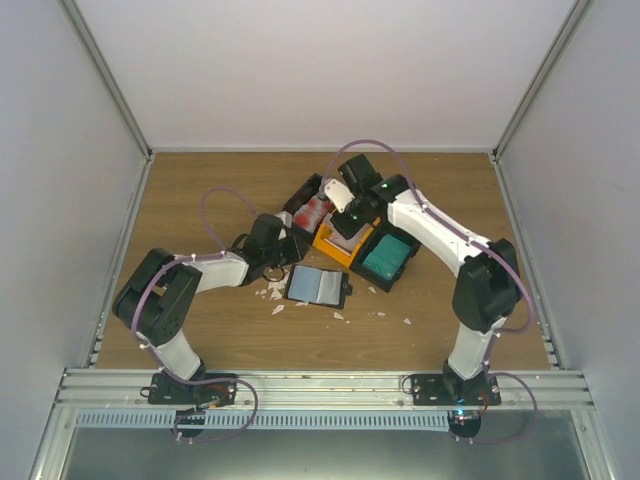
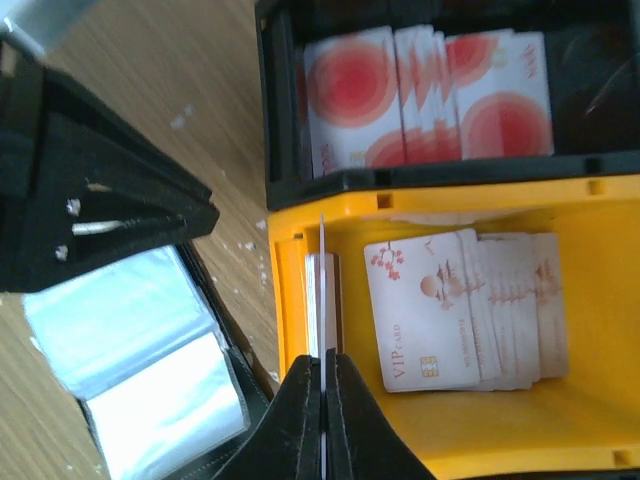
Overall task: Put the credit cards into the card holder
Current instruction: Pick up the credit card from the storage box, then insert the credit card into the card holder.
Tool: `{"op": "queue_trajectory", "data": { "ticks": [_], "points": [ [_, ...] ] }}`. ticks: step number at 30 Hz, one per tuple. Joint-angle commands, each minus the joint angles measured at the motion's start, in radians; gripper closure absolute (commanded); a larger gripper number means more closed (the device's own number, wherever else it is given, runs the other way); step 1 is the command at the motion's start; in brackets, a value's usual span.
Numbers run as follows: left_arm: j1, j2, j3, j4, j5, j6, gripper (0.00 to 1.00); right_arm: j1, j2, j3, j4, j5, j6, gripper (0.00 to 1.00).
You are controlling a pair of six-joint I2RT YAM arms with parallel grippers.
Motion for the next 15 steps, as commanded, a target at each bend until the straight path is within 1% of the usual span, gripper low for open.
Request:
{"op": "queue_trajectory", "data": {
  "ticks": [1, 4, 8, 11, 15],
  "points": [
    [0.005, -0.085, -0.042, 0.026, -0.006, 0.0, 0.78, 0.007, -0.118, -0.057, 0.093, -0.026, 0.099, 0.99],
    [0.005, -0.147, -0.081, 0.013, -0.006, -0.002, 0.7, 0.006, -0.215, -0.18, 0.205, -0.037, 0.219, 1.0],
    [0.004, -0.251, -0.134, -0.038, -0.007, 0.001, 0.56, 0.008, -0.369, -0.427, 0.396, -0.099, 0.442, 0.99],
    [0.003, -0.309, -0.165, -0.095, 0.003, 0.012, 0.51, 0.013, -0.453, -0.6, 0.539, -0.14, 0.638, 1.0],
    [0.004, -0.353, -0.191, -0.163, 0.055, 0.034, 0.5, 0.029, -0.509, -0.806, 0.759, -0.18, 0.889, 1.0]
  ]
}}
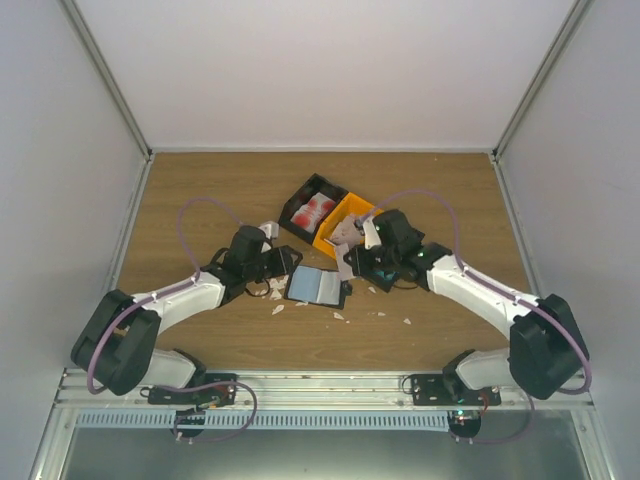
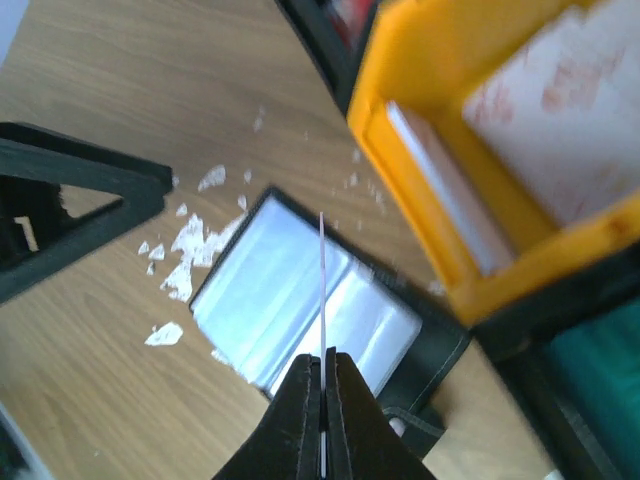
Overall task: Put the credit cards into the card holder
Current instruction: Insert the credit card into the card holder.
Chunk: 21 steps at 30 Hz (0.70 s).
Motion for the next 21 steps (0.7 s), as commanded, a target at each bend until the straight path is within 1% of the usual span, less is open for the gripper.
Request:
{"op": "queue_trajectory", "data": {
  "ticks": [1, 4, 8, 12, 18, 21],
  "points": [
    [0.004, -0.041, -0.033, -0.084, 0.058, 0.041, 0.5, 0.031, -0.046, -0.193, 0.34, -0.07, 0.383, 1.0],
    [0.002, -0.035, -0.044, -0.113, 0.081, 0.055, 0.5, 0.07, -0.021, -0.255, 0.45, -0.06, 0.503, 0.99],
    [0.003, -0.007, -0.048, -0.115, 0.106, 0.088, 0.53, 0.109, 0.022, -0.262, 0.485, 0.005, 0.6, 0.99],
    [0.003, 0.025, -0.051, -0.115, 0.114, 0.103, 0.61, 0.118, 0.061, -0.279, 0.532, 0.017, 0.687, 0.99],
    [0.003, 0.054, -0.048, -0.1, 0.123, 0.127, 0.74, 0.121, 0.153, -0.289, 0.587, 0.026, 0.751, 1.0],
    [0.003, 0.064, -0.051, -0.089, 0.11, 0.128, 0.76, 0.129, 0.202, -0.297, 0.633, 0.009, 0.769, 1.0]
  ]
}}
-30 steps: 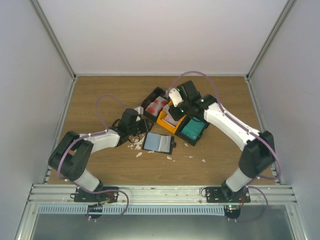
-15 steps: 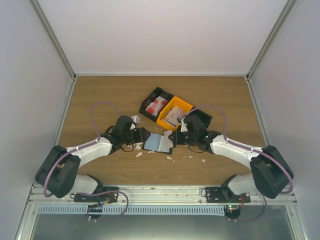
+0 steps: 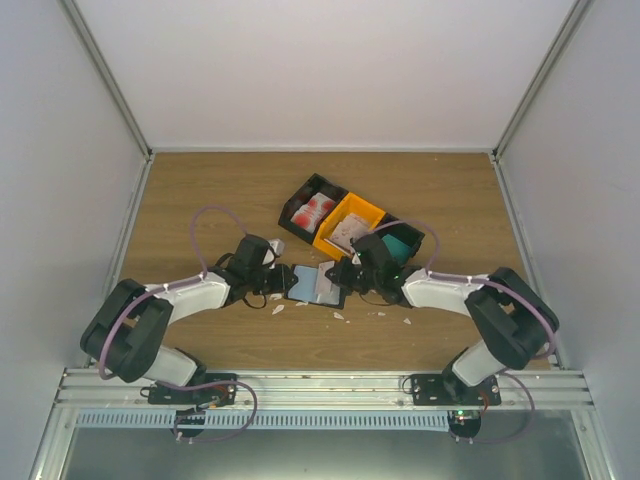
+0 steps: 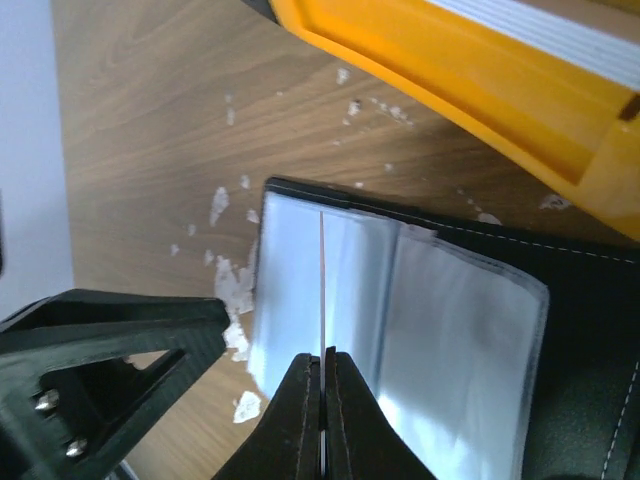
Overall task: Put the credit cards into the card holder
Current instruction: Insert the credit card into the card holder.
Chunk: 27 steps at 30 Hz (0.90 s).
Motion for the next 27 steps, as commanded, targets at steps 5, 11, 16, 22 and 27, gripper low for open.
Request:
{"op": "queue_trajectory", "data": {
  "ticks": [5, 11, 16, 22, 27],
  "points": [
    [0.003, 0.032, -0.023, 0.043, -0.015, 0.029, 0.77, 0.017, 0.113, -0.032, 0.166, -0.002, 0.092, 1.0],
    [0.003, 0.066, -0.023, 0.039, -0.055, 0.013, 0.79, 0.013, 0.165, -0.014, 0.152, -0.026, 0.107, 1.0],
    [0.003, 0.068, -0.033, 0.033, -0.073, 0.007, 0.81, 0.015, 0.178, -0.03, 0.141, -0.011, 0.142, 0.99],
    [0.003, 0.067, -0.043, 0.03, -0.069, 0.013, 0.84, 0.019, 0.211, -0.028, 0.154, -0.007, 0.152, 1.0],
    [0.002, 0.079, -0.045, 0.041, -0.054, 0.019, 0.86, 0.03, 0.236, -0.016, 0.173, -0.018, 0.148, 1.0]
  ]
}}
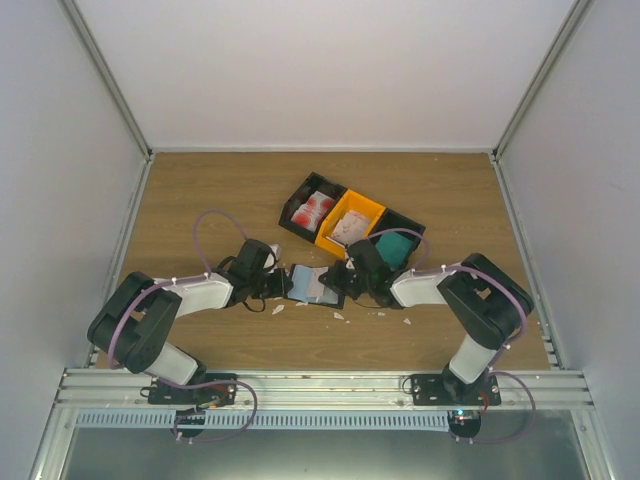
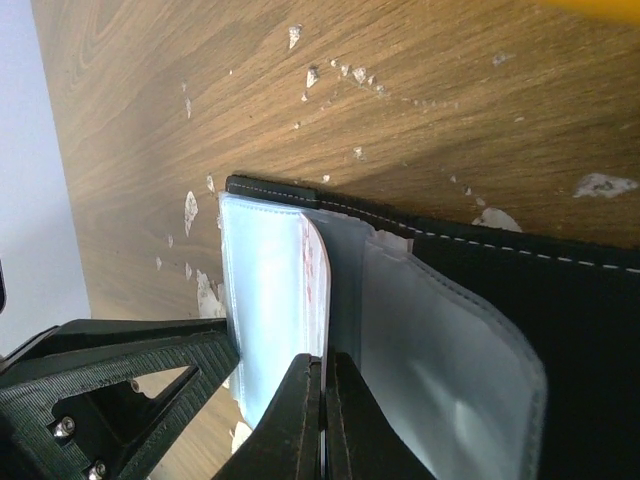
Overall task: Put the credit cards into the card holder
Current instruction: Insert the credit card into the card holder.
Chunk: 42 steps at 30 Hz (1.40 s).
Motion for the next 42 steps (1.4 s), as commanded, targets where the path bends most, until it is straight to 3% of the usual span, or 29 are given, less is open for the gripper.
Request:
{"op": "queue_trajectory", "data": {
  "ticks": [1, 11, 26, 42],
  "points": [
    [0.003, 0.016, -0.025, 0.027, -0.006, 0.014, 0.87, 0.015, 0.056, 0.006, -0.017, 0.01, 0.011, 0.99],
    [0.003, 0.014, -0.029, 0.036, 0.01, 0.021, 0.89, 0.048, 0.086, 0.055, -0.025, 0.02, -0.014, 0.95],
    [0.003, 0.023, -0.02, 0.035, -0.026, 0.013, 0.89, 0.047, 0.008, -0.005, -0.167, 0.1, -0.023, 1.0],
    [0.003, 0.03, -0.021, 0.038, -0.005, 0.023, 0.89, 0.047, 0.122, 0.076, -0.096, 0.011, -0.082, 1.0]
  ]
}}
